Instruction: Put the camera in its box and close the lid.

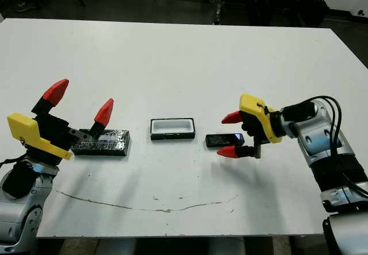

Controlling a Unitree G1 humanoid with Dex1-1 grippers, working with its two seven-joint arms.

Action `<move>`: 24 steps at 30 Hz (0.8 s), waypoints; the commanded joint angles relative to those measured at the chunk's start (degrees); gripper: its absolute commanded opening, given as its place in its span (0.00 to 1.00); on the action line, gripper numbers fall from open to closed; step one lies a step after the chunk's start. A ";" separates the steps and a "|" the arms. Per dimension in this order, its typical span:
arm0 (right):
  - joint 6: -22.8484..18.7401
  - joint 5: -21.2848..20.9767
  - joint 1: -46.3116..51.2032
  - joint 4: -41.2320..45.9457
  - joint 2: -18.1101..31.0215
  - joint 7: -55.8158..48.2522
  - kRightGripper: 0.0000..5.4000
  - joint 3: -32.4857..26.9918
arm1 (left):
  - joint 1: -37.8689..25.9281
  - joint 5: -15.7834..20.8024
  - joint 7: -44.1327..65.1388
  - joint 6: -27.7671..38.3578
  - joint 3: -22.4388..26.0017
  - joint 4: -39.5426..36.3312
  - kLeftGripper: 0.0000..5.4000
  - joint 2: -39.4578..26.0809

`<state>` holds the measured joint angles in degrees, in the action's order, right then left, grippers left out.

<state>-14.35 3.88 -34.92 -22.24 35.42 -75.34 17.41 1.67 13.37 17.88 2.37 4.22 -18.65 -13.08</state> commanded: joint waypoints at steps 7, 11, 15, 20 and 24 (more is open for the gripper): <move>2.55 -1.23 2.67 -2.04 -1.44 1.94 0.76 0.26 | 0.07 0.18 0.43 -1.09 -0.08 -0.35 1.00 -0.37; 2.47 -1.09 3.37 -2.30 -2.00 2.70 0.65 -0.16 | -0.04 0.40 1.07 -0.91 0.04 -0.08 1.00 -0.65; 1.04 -1.61 3.45 -1.78 -1.95 3.54 0.54 0.13 | -0.07 0.18 0.94 -0.60 0.04 0.14 1.00 -0.31; 1.80 -1.66 3.43 -2.00 -1.90 3.74 0.41 0.00 | 0.17 -0.12 0.23 -1.06 -0.17 -0.33 1.00 0.11; 1.11 -1.21 3.16 -2.70 -2.09 3.41 0.31 -0.22 | 0.32 0.03 -0.02 -1.20 -0.17 -0.54 1.00 0.36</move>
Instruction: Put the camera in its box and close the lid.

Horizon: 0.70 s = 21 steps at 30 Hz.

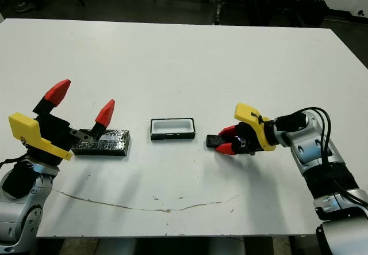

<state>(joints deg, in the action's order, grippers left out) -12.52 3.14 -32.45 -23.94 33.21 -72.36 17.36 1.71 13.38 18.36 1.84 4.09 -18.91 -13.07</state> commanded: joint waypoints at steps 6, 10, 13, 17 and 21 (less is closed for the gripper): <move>0.84 -0.84 0.96 0.08 0.91 0.74 0.30 -0.38 | 0.50 -0.84 -0.99 -0.04 -0.02 -0.38 1.00 0.47; -1.49 -0.69 0.49 0.62 1.17 0.38 0.30 -0.54 | 0.50 -0.78 -1.18 0.03 0.00 -0.34 1.00 0.72; -2.64 -0.33 0.50 1.32 1.22 0.48 0.30 -1.05 | 0.50 -1.18 -1.17 0.42 0.00 -0.19 1.00 0.62; -2.39 0.25 1.22 4.42 0.94 2.86 0.30 -2.96 | 0.59 -1.07 -1.40 -0.19 -0.03 -0.51 1.00 0.73; 1.88 0.79 -0.95 4.54 -0.34 4.34 0.30 -4.33 | 0.67 -0.62 -1.21 -0.44 -0.05 -0.57 1.00 0.78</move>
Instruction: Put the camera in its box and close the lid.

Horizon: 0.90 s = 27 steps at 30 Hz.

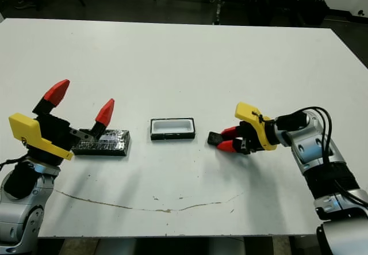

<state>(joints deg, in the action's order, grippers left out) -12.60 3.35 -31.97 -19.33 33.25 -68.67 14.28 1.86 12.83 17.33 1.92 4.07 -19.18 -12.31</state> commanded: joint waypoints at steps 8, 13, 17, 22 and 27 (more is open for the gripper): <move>-4.37 5.01 -12.02 -6.28 -8.04 -1.82 0.30 -0.83 | 0.62 0.03 0.07 -0.86 0.10 -0.97 1.00 -0.40; -3.19 2.03 -19.20 -13.46 -12.84 -1.14 0.30 1.87 | 0.63 -0.08 -0.47 -1.24 0.40 -1.67 1.00 -0.26; -2.50 -0.17 -23.64 -20.17 -16.33 -0.69 0.30 3.44 | 0.51 -0.46 -1.04 -1.85 0.44 -2.68 1.00 -0.25; -1.42 -1.19 -26.40 -27.86 -19.99 -1.46 0.30 3.60 | 0.00 -0.92 -1.99 -3.12 0.63 -4.09 1.00 -0.62; -0.70 -2.27 -28.02 -33.36 -22.13 -2.93 0.30 3.76 | -0.42 -1.26 -2.22 -3.68 0.50 -4.33 1.00 -0.60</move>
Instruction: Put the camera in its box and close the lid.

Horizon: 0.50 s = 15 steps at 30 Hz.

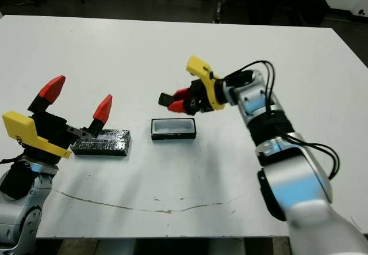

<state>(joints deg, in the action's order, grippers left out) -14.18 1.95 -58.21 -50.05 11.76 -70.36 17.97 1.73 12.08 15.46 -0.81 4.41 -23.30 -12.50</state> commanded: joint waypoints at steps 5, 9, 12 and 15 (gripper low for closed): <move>2.19 -1.33 -1.95 -5.97 -2.26 -2.02 0.30 -0.70 | -0.42 -0.77 -0.37 -0.81 -0.15 -0.03 1.00 -0.21; 2.13 -1.31 -1.76 -7.67 -3.19 -2.79 0.30 -1.23 | -0.56 -0.72 -0.49 -1.12 -0.27 0.01 1.00 0.08; 2.51 -1.79 -1.59 -8.23 -3.73 -2.92 0.30 -1.13 | -0.70 -0.98 -0.46 -1.14 -0.40 -0.02 1.00 -0.02; 3.04 -2.27 -1.42 -8.42 -4.22 -3.26 0.30 -0.80 | -0.81 -0.90 -0.34 -1.07 -0.54 0.13 1.00 0.06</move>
<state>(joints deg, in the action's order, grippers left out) -12.00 0.32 -59.20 -58.19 7.72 -73.09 17.15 1.40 11.38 15.32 -1.35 4.01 -23.32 -12.44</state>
